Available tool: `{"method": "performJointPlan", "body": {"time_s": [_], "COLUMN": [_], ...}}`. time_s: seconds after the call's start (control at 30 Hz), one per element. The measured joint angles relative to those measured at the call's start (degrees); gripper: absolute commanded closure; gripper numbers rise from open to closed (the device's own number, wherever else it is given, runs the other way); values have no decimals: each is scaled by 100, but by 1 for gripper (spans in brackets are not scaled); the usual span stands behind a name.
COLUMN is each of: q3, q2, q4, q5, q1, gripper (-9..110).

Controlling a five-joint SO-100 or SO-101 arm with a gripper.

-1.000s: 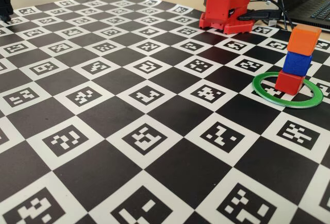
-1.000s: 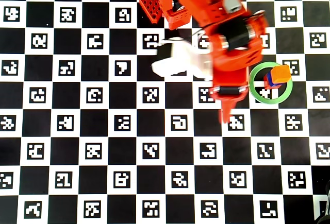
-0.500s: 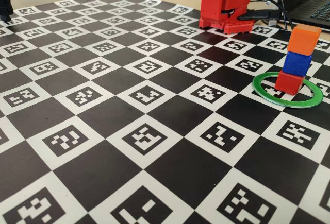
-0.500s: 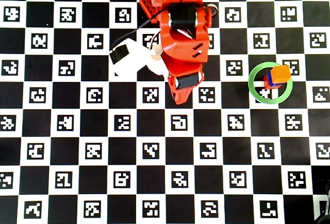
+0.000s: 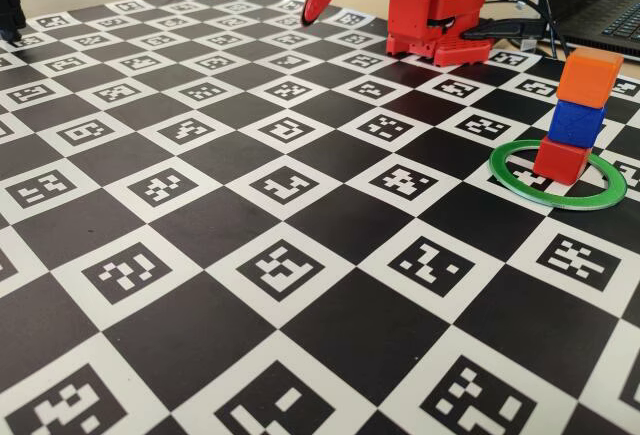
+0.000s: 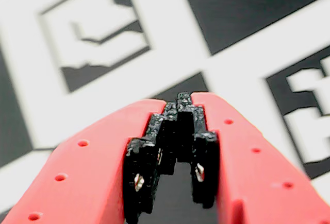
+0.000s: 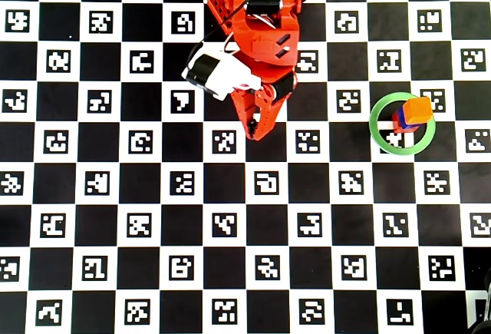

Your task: Grab the red cube then put it in the green circle then put the blue cube on top and finally the orange cube on top

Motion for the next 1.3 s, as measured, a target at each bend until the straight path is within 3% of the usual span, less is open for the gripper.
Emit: {"method": "performJointPlan", "body": {"time_s": [0.27, 0.67, 1.3], "q3": [483, 483, 483], "q2": [1020, 1072, 1072], "q4": [668, 2364, 2575], "q5": [-861, -1925, -2435], "q1": [149, -229, -272], "gripper": [107, 107, 107]}}
